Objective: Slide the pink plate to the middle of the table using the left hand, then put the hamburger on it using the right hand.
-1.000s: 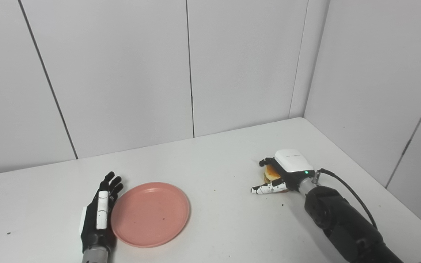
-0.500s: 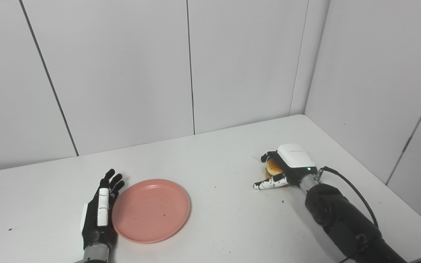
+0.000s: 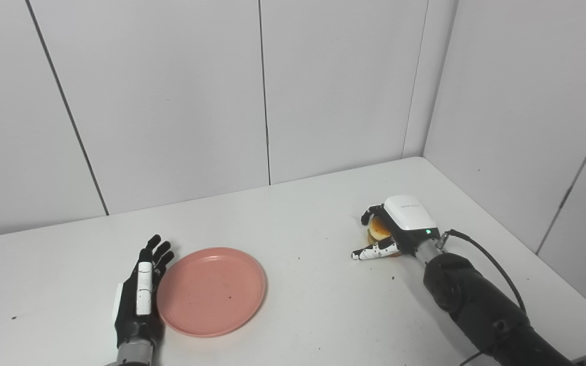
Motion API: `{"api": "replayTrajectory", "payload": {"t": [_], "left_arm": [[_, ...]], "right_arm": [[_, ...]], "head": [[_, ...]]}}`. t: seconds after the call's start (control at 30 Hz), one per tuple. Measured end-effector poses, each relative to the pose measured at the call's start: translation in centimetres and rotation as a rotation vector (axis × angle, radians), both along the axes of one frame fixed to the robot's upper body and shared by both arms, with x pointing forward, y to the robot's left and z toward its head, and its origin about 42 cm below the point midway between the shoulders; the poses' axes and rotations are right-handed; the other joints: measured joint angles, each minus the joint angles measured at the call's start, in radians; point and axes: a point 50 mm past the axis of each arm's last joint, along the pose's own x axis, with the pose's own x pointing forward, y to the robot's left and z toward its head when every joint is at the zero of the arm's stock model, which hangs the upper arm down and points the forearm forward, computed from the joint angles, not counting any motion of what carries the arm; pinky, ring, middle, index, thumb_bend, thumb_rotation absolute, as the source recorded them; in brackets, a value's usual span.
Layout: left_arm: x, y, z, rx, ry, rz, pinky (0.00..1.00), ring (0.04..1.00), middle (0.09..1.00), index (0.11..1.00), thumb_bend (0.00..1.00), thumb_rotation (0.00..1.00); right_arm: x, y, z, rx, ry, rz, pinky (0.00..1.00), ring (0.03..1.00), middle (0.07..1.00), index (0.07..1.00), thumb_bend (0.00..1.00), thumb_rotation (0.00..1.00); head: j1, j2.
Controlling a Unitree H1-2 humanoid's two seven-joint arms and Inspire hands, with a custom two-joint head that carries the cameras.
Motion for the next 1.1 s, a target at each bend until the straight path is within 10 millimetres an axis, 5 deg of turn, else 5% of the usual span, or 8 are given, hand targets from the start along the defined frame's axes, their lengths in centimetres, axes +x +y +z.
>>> {"api": "replayTrajectory", "payload": {"t": [0.73,1.1], "left_arm": [[0.1,-0.6,0.1,0.016,0.003,0.013,0.96,0.871,0.868,0.823,0.86,0.91],[0.0,-2.1,0.2,0.036,0.006,0.017,0.84,0.851,0.846,0.802,0.83,0.93]], "right_arm": [[-0.2,5.7,8.8,-0.047,-0.190,0.223,0.30,0.362,0.427,0.454,0.67,0.43],[-0.1,9.9,11.2,-0.003,-0.251,0.333,0.29,0.355,0.419,0.452,0.68,0.43]], "head": [[0.032,0.000],[0.156,0.018]]}}
